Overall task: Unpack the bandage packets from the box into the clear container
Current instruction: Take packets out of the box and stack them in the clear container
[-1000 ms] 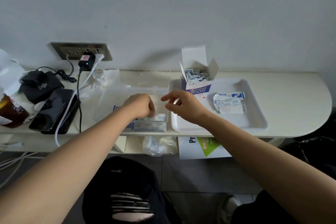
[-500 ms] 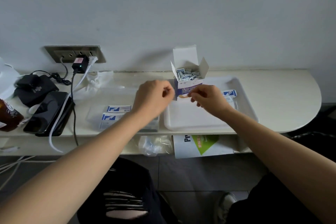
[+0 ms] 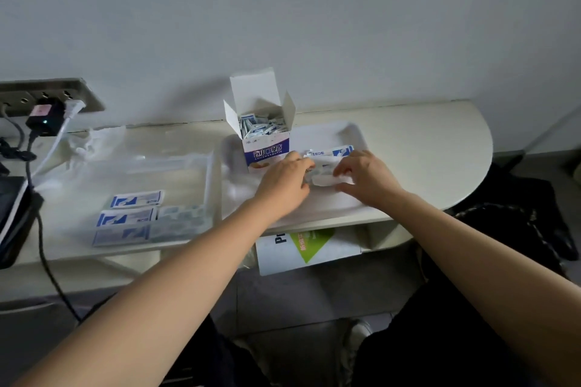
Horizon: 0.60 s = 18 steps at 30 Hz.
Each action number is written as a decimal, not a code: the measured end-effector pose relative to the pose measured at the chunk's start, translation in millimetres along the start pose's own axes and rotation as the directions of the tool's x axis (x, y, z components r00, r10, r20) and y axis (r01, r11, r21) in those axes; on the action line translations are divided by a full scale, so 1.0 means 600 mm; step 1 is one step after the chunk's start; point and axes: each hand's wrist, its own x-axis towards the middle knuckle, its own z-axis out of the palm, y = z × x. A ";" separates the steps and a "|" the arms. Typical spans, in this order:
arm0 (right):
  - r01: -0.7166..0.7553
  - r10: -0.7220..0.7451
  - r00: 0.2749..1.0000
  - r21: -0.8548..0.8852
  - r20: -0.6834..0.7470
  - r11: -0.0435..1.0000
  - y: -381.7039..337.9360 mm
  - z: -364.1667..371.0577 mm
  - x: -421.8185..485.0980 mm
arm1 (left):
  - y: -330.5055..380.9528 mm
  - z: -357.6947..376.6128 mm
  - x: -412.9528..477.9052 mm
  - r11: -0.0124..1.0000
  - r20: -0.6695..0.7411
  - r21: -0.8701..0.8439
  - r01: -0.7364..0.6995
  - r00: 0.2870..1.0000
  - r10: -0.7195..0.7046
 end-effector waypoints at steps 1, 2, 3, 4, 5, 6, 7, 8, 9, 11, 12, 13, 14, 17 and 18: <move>0.014 -0.014 1.000 0.003 0.001 1.000 0.000 -0.001 0.000 | -0.001 0.003 0.003 1.000 0.018 0.023 -0.004 1.000 0.003; 0.021 -0.021 1.000 0.012 -0.002 1.000 0.004 -0.003 -0.001 | 0.000 0.006 0.008 0.999 0.040 0.040 -0.006 0.999 0.004; 0.029 -0.028 1.000 0.031 -0.009 0.999 0.005 -0.004 -0.001 | -0.001 0.009 0.010 0.999 0.053 0.048 -0.002 0.999 0.000; 0.030 -0.029 0.999 0.062 -0.018 0.998 0.008 -0.003 -0.001 | -0.003 0.010 0.011 0.999 0.054 0.047 0.001 0.999 -0.003; 0.024 -0.021 0.999 0.106 -0.025 0.994 0.013 -0.004 -0.001 | -0.003 0.012 0.013 0.999 0.049 0.040 0.001 0.999 -0.003; 0.014 -0.011 1.000 0.154 -0.021 0.988 0.018 -0.005 0.001 | -0.004 0.012 0.014 1.000 0.038 0.030 0.002 0.999 -0.003; 0.001 0.001 1.000 0.196 -0.005 0.981 0.022 -0.006 0.001 | -0.004 0.012 0.015 1.000 0.030 0.023 0.002 1.000 -0.003; -0.013 0.010 1.000 0.227 0.014 0.974 0.026 -0.007 0.003 | -0.004 0.012 0.016 1.000 0.024 0.020 0.003 1.000 -0.003; -0.027 0.021 0.999 0.247 0.026 0.969 0.029 -0.009 0.005 | -0.005 0.012 0.018 1.000 0.019 0.019 0.004 1.000 -0.004; -0.049 0.050 0.999 0.268 0.003 0.962 0.028 -0.016 0.009 | -0.007 0.013 0.020 1.000 0.011 0.015 0.013 1.000 -0.013; -0.055 0.065 0.998 0.273 -0.026 0.960 0.027 -0.021 0.012 | -0.008 0.013 0.021 1.000 0.003 0.007 0.016 1.000 -0.016; -0.057 0.075 0.996 0.275 -0.054 0.960 0.025 -0.027 0.014 | -0.009 0.014 0.023 1.000 -0.005 -0.004 0.018 1.000 -0.018; -0.058 0.081 0.994 0.276 -0.073 0.959 0.023 -0.032 0.015 | -0.009 0.015 0.024 1.000 -0.010 -0.012 0.022 1.000 -0.022; -0.052 0.082 0.991 0.262 -0.103 0.964 0.022 -0.040 0.016 | -0.007 0.018 0.027 0.999 -0.026 -0.022 0.031 0.999 -0.032; -0.052 0.083 0.990 0.259 -0.111 0.965 0.022 -0.040 0.015 | -0.006 0.019 0.028 0.999 -0.029 -0.017 0.036 0.999 -0.037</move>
